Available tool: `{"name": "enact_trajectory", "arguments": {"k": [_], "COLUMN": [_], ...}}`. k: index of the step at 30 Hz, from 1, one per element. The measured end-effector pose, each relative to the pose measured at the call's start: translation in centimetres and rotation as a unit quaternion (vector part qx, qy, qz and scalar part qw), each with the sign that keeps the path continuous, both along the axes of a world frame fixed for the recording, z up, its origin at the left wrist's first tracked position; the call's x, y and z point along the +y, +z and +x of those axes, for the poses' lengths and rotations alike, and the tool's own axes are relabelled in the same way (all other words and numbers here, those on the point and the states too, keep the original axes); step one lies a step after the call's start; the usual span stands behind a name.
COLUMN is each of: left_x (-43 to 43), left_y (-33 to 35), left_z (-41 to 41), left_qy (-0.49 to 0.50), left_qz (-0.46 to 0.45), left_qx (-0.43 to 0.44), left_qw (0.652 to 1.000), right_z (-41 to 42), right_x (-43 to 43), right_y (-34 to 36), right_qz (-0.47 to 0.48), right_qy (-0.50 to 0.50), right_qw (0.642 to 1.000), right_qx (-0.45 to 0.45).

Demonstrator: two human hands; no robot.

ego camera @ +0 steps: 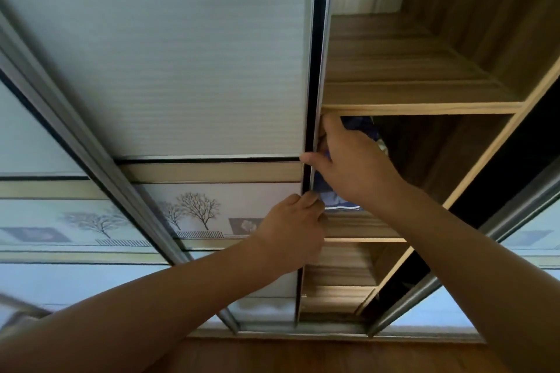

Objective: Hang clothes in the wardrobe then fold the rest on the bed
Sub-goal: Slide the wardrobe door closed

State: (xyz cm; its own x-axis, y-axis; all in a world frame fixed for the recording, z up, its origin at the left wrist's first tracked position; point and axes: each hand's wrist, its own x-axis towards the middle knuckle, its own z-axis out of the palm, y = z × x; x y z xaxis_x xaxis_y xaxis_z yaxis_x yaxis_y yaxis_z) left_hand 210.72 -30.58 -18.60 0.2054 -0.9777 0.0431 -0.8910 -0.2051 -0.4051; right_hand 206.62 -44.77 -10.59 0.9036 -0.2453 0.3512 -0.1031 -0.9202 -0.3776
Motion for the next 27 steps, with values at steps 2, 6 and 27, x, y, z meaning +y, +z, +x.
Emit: {"name": "enact_trajectory", "arguments": {"k": [2,6,27], "left_x": [0.8,2.4,10.0], "left_y": [-0.3,-0.5,0.1], "left_z": [0.5,1.5,7.0], "left_qy": [0.014,0.045,0.155], "left_qz": [-0.008,-0.012,-0.057], "left_qx": [0.014,0.035,0.124], "left_qw": [1.0,0.998,0.978], "right_z": [0.9,2.4,9.7], "right_x": [1.0,3.0,12.4], "right_y": [0.0,0.1,-0.4], "right_qz": [0.006,0.002,-0.006], "right_qy": [0.012,0.033,0.155], "right_qw": [1.0,0.999,0.987], "right_qx": [0.01,0.006,-0.034]}}
